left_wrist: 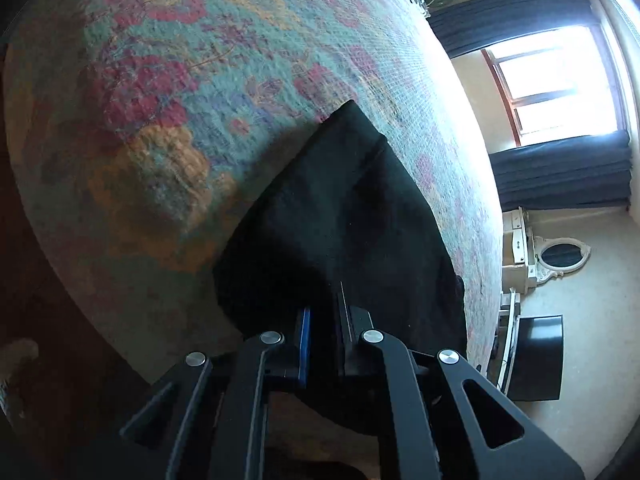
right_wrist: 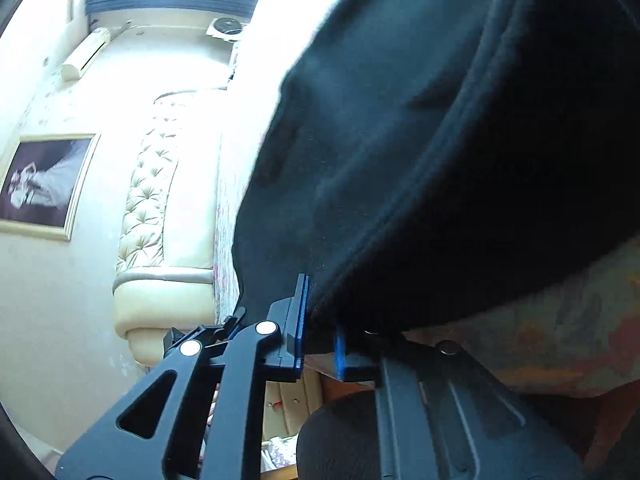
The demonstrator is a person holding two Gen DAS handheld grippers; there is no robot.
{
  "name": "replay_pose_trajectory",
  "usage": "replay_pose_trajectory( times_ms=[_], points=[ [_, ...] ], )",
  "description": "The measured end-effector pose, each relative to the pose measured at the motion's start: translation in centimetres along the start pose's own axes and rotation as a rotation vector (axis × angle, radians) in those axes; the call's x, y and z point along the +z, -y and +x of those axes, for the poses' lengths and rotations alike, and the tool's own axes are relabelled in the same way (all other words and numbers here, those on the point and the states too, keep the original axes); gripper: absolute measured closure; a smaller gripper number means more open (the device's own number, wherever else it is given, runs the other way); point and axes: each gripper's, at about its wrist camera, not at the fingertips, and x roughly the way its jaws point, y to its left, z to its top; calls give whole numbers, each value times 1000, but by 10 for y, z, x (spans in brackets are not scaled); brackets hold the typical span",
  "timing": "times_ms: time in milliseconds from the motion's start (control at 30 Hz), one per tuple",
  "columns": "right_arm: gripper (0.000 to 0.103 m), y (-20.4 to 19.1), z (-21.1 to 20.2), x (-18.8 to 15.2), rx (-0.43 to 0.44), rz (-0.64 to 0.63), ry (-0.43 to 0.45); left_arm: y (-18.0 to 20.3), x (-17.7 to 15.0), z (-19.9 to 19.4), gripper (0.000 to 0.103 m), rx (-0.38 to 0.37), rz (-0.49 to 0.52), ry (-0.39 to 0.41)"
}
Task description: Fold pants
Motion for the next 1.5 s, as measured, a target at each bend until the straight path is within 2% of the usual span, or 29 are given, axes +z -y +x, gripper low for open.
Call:
replay_pose_trajectory(
  times_ms=[100, 200, 333, 367, 400, 433, 500, 600, 667, 700, 733, 767, 900, 1000, 1100, 1133, 1200, 1333, 1367, 1433, 1467, 1500],
  points=[
    [93, -8, -9, -11, -12, -35, 6, -8, -6, -5, 94, 26, -9, -25],
    [93, 2, -3, -12, -68, -38, -20, -6, -4, -3, 94, 58, 22, -27],
    [92, 12, 2, -6, -44, 21, -39, 1, -8, -7, 89, 82, 44, -26],
    [89, 12, 1, -5, -38, 24, -46, 4, -9, -11, 88, 103, 55, -20],
    [83, 10, -1, -4, -38, 27, -51, 8, -14, -16, 83, 130, 65, -10],
    [78, 9, -5, -2, -41, 26, -53, 12, -18, -22, 73, 158, 73, 11],
    [62, 5, -13, 6, -55, 16, -31, 19, -23, -34, 59, 191, 87, 55],
    [52, -4, -41, 22, -101, 2, 53, 38, -29, -44, 57, 198, 144, 117],
    [49, -6, -65, 38, -116, 21, 122, 59, -29, -42, 48, 195, 227, 154],
    [47, -5, -77, 50, -125, 39, 156, 68, -25, -37, 36, 193, 261, 171],
    [47, -4, -92, 65, -134, 54, 192, 76, -25, -32, 29, 188, 274, 187],
    [47, -4, -108, 78, -147, 57, 236, 81, -22, -26, 29, 177, 269, 194],
    [45, 9, -197, 132, -270, 30, 433, 85, -13, 9, 29, 152, 213, 139],
    [44, 50, -278, 149, -309, 162, 590, 76, -15, 29, 29, 182, 217, 70],
    [44, 98, -349, 144, -349, 295, 728, 74, -15, 29, 23, 179, 268, 59],
    [44, 110, -363, 140, -374, 323, 753, 74, -15, 29, 19, 171, 269, 56],
    [44, 138, -382, 132, -398, 375, 786, 74, -16, 32, 16, 171, 271, 55],
    [44, 171, -386, 135, -377, 411, 758, 78, -20, 34, 14, 212, 315, 63],
    [44, 174, -384, 139, -384, 401, 748, 80, -21, 35, 14, 223, 330, 63],
    [58, 178, -379, 148, -408, 383, 755, 82, -23, 36, 14, 240, 356, 59],
    [92, 188, -389, 152, -420, 368, 753, 83, -24, 37, 14, 246, 366, 55],
    [97, 192, -397, 151, -438, 352, 748, 87, -24, 38, 14, 249, 370, 51]
  ],
)
